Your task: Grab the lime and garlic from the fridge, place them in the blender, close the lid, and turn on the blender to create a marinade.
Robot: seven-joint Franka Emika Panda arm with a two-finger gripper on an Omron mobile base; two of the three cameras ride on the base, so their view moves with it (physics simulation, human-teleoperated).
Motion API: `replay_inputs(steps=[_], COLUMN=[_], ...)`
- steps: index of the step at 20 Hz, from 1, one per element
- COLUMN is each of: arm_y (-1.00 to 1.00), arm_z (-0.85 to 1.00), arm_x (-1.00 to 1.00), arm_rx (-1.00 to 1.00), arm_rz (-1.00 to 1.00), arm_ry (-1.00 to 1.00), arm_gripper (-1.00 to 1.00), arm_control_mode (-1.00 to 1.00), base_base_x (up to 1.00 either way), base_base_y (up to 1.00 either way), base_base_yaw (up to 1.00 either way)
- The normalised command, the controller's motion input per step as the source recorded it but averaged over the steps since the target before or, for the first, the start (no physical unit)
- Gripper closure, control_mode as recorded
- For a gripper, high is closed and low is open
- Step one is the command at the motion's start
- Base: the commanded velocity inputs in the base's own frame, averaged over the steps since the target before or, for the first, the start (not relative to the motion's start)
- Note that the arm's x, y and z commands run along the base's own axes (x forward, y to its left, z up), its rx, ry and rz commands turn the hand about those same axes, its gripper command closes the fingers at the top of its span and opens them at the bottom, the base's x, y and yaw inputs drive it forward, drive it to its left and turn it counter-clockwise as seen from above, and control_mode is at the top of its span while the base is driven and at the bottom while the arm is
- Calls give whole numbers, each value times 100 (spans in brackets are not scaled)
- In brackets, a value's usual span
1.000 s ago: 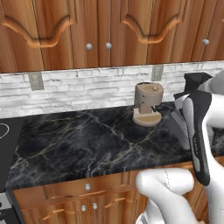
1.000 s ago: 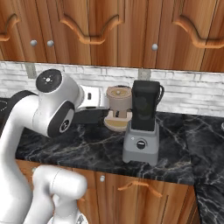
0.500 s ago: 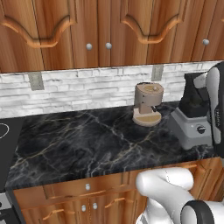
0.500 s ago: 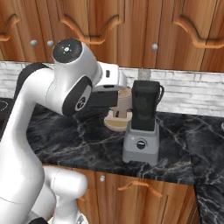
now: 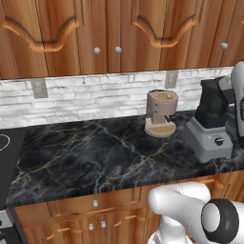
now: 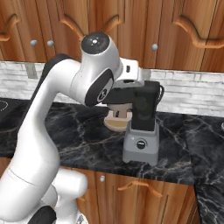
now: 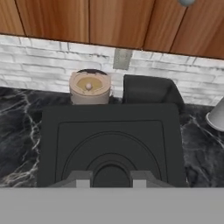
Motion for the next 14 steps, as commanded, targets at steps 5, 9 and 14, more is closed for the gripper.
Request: replay_inputs(steps=[5, 9, 14], arm_y=[-31, -42, -29], arm_z=[0, 0, 0], arm_x=[68, 57, 42], arm_rx=[0, 2, 2], arm_rz=[-2, -2, 0], arm_ry=[11, 11, 13], arm_gripper=[100, 100, 100], arm_control_mode=[-100, -100, -100], base_base_x=[0, 0, 0], base_base_y=[0, 0, 0], base_base_yaw=[0, 0, 0])
